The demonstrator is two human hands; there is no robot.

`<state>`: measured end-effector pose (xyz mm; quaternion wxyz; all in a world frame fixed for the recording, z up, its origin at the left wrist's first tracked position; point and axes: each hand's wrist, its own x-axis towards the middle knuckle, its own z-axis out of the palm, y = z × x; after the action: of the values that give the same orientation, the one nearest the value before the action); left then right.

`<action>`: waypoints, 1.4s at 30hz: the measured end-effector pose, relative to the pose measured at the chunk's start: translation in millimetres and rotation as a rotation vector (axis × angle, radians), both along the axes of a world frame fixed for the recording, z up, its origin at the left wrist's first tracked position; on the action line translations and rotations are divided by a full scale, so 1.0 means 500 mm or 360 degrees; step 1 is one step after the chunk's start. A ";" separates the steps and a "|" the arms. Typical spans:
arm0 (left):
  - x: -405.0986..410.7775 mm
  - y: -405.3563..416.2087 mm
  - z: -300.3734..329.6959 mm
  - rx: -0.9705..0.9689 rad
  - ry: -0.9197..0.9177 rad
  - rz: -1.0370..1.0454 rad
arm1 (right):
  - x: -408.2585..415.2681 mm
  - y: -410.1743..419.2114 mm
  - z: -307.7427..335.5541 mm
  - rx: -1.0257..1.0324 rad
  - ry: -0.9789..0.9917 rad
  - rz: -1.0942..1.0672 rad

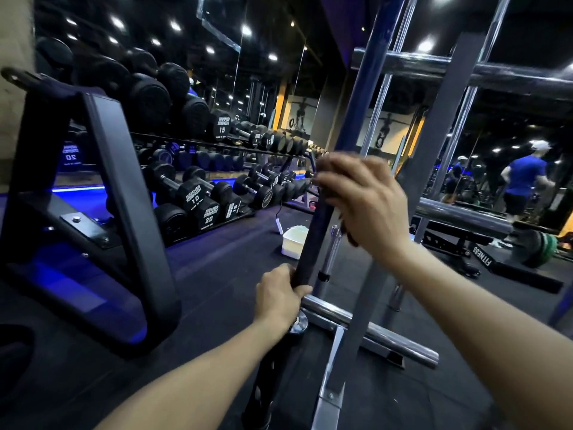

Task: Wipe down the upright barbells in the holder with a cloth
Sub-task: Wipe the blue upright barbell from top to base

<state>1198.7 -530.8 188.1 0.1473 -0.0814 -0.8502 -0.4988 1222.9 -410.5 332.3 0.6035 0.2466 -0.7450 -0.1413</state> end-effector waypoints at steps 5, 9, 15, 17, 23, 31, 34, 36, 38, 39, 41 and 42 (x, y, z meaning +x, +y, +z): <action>-0.007 -0.015 0.000 0.0086 -0.0064 -0.0084 | -0.027 0.000 -0.068 -0.0192 0.0061 0.0055; -0.012 -0.023 -0.003 0.0098 -0.0065 -0.0157 | -0.007 0.006 -0.201 -0.0074 -0.0256 0.0189; -0.029 -0.023 0.001 0.0034 -0.0110 -0.0222 | -0.004 0.014 -0.105 -0.0090 -0.0225 0.0162; -0.032 -0.025 0.000 0.0049 -0.0126 -0.0242 | -0.016 0.003 -0.047 -0.0310 -0.0071 0.0132; -0.037 -0.029 0.011 -0.0091 -0.0134 -0.0254 | -0.023 0.006 -0.139 -0.0162 -0.0054 0.0056; -0.032 -0.031 0.029 -0.0230 -0.0156 -0.0285 | -0.027 -0.026 0.048 -0.0352 0.0030 0.0077; -0.031 -0.030 0.033 -0.0253 -0.0179 -0.0268 | -0.043 -0.021 0.001 -0.0383 0.0105 0.0029; -0.031 -0.030 0.034 -0.0252 -0.0203 -0.0266 | -0.043 -0.008 -0.061 -0.0297 0.0062 0.0009; -0.031 -0.029 0.037 -0.0259 -0.0197 -0.0266 | -0.034 0.005 -0.101 -0.0143 -0.0072 -0.0007; -0.031 -0.029 0.038 -0.0258 -0.0193 -0.0271 | -0.028 0.009 -0.103 -0.0089 -0.0129 -0.0011; -0.030 -0.028 0.038 -0.0254 -0.0206 -0.0291 | -0.016 0.010 -0.072 0.0001 -0.0187 -0.0028; -0.031 -0.028 0.040 -0.0276 -0.0211 -0.0293 | -0.014 0.009 -0.045 0.0002 -0.0183 -0.0030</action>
<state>1183.4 -544.7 207.9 0.0370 -0.1384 -0.8869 -0.4392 1216.0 -406.1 310.0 0.5582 0.2476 -0.7807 -0.1329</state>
